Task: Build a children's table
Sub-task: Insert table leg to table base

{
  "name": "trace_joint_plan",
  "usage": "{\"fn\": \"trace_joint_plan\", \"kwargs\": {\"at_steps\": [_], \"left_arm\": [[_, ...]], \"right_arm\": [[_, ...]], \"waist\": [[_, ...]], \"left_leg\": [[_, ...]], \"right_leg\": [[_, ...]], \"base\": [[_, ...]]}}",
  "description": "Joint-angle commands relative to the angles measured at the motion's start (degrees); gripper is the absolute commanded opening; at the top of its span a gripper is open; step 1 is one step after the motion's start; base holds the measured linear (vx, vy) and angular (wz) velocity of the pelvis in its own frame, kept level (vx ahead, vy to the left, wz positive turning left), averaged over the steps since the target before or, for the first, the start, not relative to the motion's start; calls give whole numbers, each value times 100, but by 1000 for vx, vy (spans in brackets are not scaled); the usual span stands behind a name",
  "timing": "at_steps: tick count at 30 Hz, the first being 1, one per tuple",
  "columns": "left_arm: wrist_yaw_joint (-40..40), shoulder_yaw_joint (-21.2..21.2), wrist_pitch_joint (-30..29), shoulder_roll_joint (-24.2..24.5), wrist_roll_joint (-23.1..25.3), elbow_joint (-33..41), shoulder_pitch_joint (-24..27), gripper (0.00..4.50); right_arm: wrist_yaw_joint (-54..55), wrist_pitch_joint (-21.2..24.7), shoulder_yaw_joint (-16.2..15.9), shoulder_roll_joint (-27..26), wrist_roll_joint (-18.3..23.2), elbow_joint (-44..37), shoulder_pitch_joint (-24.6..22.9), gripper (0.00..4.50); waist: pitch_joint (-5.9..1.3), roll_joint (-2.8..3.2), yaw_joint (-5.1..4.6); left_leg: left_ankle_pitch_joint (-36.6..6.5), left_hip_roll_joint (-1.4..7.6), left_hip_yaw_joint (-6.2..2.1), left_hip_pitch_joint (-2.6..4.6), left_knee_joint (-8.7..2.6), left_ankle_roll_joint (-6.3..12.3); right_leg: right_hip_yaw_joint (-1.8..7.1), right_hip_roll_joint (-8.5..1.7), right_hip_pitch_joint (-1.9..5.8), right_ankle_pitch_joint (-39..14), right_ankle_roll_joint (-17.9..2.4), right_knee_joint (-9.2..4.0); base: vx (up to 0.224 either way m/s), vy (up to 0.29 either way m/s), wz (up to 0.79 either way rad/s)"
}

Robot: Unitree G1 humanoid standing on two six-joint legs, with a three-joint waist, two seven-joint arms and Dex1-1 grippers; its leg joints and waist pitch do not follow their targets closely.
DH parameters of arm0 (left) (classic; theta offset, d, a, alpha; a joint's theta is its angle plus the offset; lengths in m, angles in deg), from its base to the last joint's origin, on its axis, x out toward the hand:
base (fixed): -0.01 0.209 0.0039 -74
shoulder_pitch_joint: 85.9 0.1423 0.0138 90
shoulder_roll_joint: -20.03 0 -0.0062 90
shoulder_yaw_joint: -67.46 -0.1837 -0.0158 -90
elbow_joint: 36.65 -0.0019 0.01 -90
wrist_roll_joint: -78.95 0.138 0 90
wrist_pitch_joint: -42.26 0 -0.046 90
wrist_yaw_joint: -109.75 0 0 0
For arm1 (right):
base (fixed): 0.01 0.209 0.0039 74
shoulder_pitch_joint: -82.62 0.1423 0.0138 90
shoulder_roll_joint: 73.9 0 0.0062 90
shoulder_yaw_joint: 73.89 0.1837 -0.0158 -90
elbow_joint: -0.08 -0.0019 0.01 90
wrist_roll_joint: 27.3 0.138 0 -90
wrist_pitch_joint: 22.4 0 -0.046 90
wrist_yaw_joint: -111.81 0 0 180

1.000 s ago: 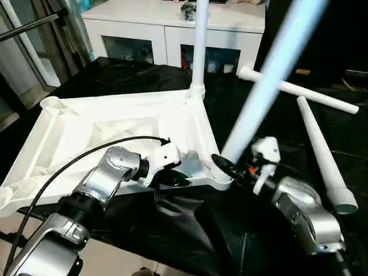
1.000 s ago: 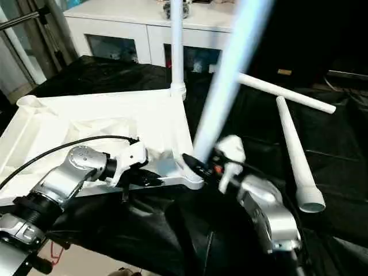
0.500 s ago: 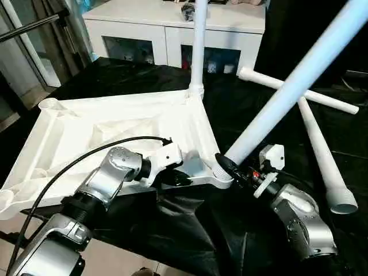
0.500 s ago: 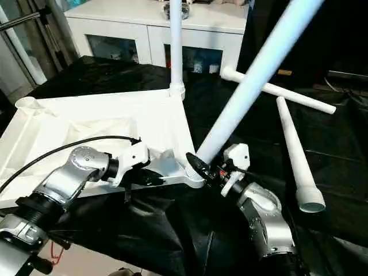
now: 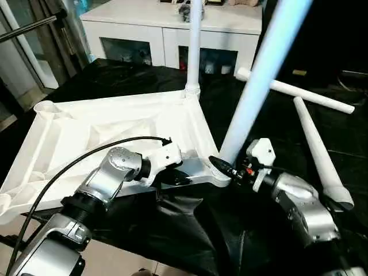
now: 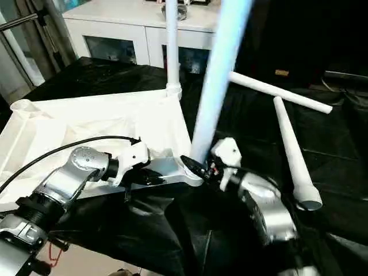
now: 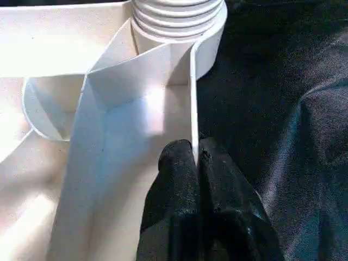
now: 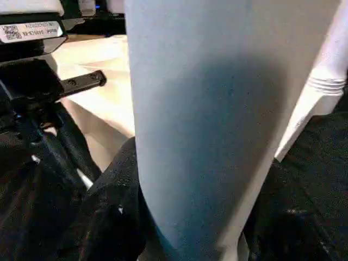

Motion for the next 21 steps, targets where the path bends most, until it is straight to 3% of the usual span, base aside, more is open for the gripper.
{"fn": "trace_joint_plan", "kwargs": {"at_steps": [1, 7, 13, 21], "left_arm": [[-253, 12, 120, 40, -70, 132, 33, 0], [-305, -20, 68, 87, -56, 244, 61, 0], [-452, -54, 155, 177, -20, 290, 33, 0], [-899, 40, 445, 233, -271, 449, 37, 0]], "right_arm": [[-146, 512, -167, 56, -93, 645, -64, 192], [-709, 557, -346, 164, -120, 850, 99, 192], [-1243, 555, -589, 402, -227, 781, 91, 192], [-1872, 582, -795, 702, -207, 541, -51, 192]], "waist": [[-316, -4, -25], [-339, 10, -71], [-368, -4, -51], [-373, -6, -25]], "left_leg": [[-2108, 57, -21, 89, -457, 18], [-2112, 64, -22, 92, -453, 15], [-1787, 73, -3, 95, -441, 160], [-1777, 90, 1, 100, -448, 223]], "right_leg": [[131, -191, 197, -1733, -1166, -541], [127, -185, 212, -1357, -1306, -519], [115, -183, 247, -824, -1474, -489], [107, -187, 265, -726, -1520, -484]], "base": [[0, 0, 0], [0, 0, 0], [0, 0, 0], [0, 0, 0]]}}
